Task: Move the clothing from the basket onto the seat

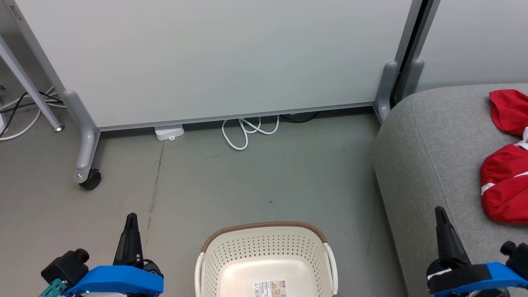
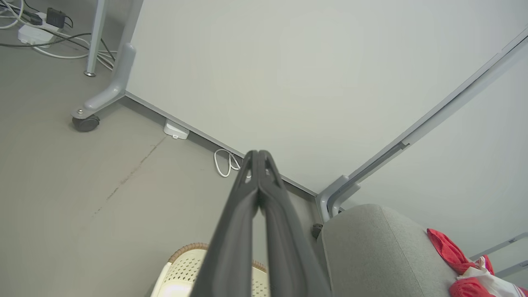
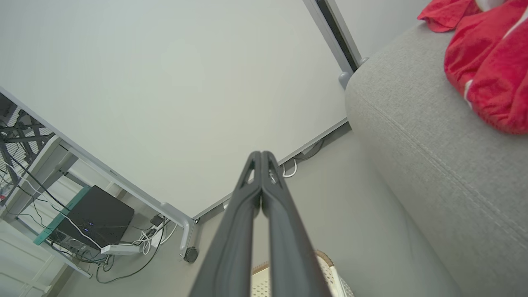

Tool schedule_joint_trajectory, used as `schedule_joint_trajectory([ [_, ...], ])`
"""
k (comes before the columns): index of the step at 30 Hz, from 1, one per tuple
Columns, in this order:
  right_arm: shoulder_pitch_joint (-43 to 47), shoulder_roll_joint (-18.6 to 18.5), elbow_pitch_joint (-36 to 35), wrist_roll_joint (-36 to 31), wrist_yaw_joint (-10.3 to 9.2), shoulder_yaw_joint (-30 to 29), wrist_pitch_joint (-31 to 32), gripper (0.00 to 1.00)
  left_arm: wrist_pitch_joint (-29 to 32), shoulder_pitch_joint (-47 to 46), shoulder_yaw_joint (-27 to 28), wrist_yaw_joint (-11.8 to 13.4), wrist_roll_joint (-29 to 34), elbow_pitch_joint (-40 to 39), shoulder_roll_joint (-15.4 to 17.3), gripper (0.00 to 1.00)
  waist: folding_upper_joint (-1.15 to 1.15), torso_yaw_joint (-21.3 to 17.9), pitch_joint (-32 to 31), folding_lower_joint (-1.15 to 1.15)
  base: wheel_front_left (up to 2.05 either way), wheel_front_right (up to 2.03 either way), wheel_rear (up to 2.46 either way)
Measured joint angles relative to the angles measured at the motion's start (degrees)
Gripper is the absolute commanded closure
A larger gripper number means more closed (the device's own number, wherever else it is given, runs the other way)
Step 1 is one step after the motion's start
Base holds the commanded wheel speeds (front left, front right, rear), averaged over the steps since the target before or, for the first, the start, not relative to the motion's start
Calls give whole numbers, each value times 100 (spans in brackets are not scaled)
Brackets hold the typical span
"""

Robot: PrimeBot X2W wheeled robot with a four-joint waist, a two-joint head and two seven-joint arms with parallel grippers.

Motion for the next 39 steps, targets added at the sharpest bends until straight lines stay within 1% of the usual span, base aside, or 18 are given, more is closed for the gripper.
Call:
schedule_joint_trajectory([
  [21,-201,-1,88,1597,-1,-70,404,100,393,-157,207,-51,-1614,-23,-5,100,0,-39,-23,0,0,0,0],
  [39,-322,-2,149,2726,-1,-118,699,100,668,-270,360,-79,-2753,-38,-8,100,0,-73,-43,0,0,0,0],
])
